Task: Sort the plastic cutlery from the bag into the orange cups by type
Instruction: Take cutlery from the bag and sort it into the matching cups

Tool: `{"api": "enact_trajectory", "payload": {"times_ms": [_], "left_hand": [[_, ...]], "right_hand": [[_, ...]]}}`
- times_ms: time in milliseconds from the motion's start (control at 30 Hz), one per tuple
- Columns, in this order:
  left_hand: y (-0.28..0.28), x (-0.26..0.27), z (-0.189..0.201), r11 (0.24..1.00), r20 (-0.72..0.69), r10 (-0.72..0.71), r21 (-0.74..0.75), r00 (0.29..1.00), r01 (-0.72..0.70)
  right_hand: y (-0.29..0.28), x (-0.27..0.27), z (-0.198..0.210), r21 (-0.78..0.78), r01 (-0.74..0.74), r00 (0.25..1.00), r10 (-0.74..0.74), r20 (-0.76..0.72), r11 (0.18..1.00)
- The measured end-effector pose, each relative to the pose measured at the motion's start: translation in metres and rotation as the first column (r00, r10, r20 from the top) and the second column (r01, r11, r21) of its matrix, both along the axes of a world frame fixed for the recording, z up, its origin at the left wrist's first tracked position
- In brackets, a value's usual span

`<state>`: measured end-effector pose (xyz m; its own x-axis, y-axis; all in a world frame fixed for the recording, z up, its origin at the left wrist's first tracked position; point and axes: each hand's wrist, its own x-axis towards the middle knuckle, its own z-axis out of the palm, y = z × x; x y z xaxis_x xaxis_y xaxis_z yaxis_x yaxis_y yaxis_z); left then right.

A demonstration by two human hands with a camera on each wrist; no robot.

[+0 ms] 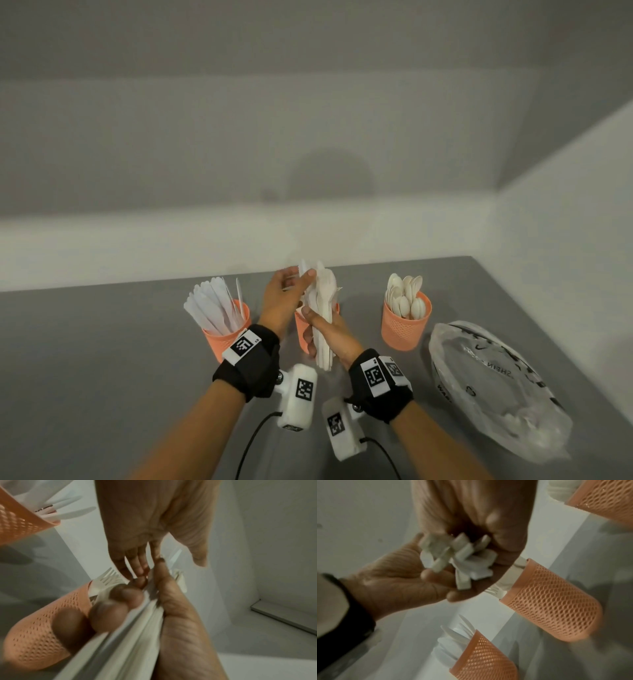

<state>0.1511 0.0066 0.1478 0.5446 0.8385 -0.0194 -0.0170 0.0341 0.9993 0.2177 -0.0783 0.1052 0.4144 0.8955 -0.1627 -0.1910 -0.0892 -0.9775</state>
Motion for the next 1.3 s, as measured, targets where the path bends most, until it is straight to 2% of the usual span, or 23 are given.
{"api": "enact_trajectory", "payload": {"times_ms": [67, 167, 367, 500, 567, 700, 833, 900, 1100, 1167, 1233, 1300], "left_hand": [[0.003, -0.002, 0.001, 0.993, 0.034, 0.092, 0.073, 0.995, -0.095], [0.007, -0.003, 0.001, 0.988, 0.013, 0.07, 0.139, 0.997, -0.071], [0.012, -0.008, -0.002, 0.998, 0.075, 0.068, 0.007, 0.995, -0.069], [0.01, -0.012, -0.005, 0.998, 0.102, 0.061, -0.011, 0.993, -0.06], [0.008, -0.015, -0.004, 1.0, 0.092, 0.009, 0.009, 0.996, -0.01], [0.011, -0.023, 0.0, 0.992, 0.051, -0.068, 0.111, 0.996, 0.062], [0.017, -0.027, -0.001, 0.979, 0.012, 0.031, 0.199, 0.999, -0.033], [0.02, -0.029, -0.004, 0.962, -0.041, 0.048, 0.272, 0.998, -0.035], [0.033, -0.035, -0.004, 0.975, -0.154, -0.008, 0.219, 0.988, 0.042], [0.04, -0.042, 0.006, 0.97, -0.109, 0.023, 0.242, 0.994, 0.004], [0.052, -0.053, 0.02, 0.953, -0.02, 0.124, 0.282, 0.992, -0.113], [0.067, -0.067, 0.036, 0.891, 0.053, 0.256, 0.376, 0.965, -0.257]], "right_hand": [[0.001, 0.001, -0.001, -0.014, 0.008, 0.998, -0.007, 0.065, 1.0], [0.002, 0.0, -0.003, 0.006, 0.0, 0.995, -0.001, 0.096, 1.0], [-0.001, 0.004, -0.003, 0.042, -0.008, 0.985, 0.015, -0.171, 0.999], [0.0, 0.004, -0.004, 0.002, -0.02, 0.976, 0.02, -0.217, 1.0], [0.001, 0.006, -0.005, 0.004, -0.001, 0.971, 0.001, -0.239, 1.0], [0.003, 0.007, -0.005, 0.011, -0.001, 0.985, 0.003, -0.173, 1.0], [0.009, 0.004, -0.008, 0.009, 0.005, 0.991, -0.004, -0.13, 1.0], [0.012, 0.003, -0.011, 0.002, -0.01, 0.991, 0.01, -0.133, 1.0], [0.016, -0.002, -0.006, -0.051, -0.035, 0.999, 0.034, -0.021, 0.998], [0.019, -0.002, -0.003, -0.055, -0.027, 0.998, 0.025, -0.051, 0.998], [0.022, 0.0, -0.002, -0.056, 0.019, 0.996, -0.024, -0.086, 0.998], [0.025, 0.003, 0.0, -0.039, 0.071, 0.994, -0.074, -0.086, 0.997]]}}
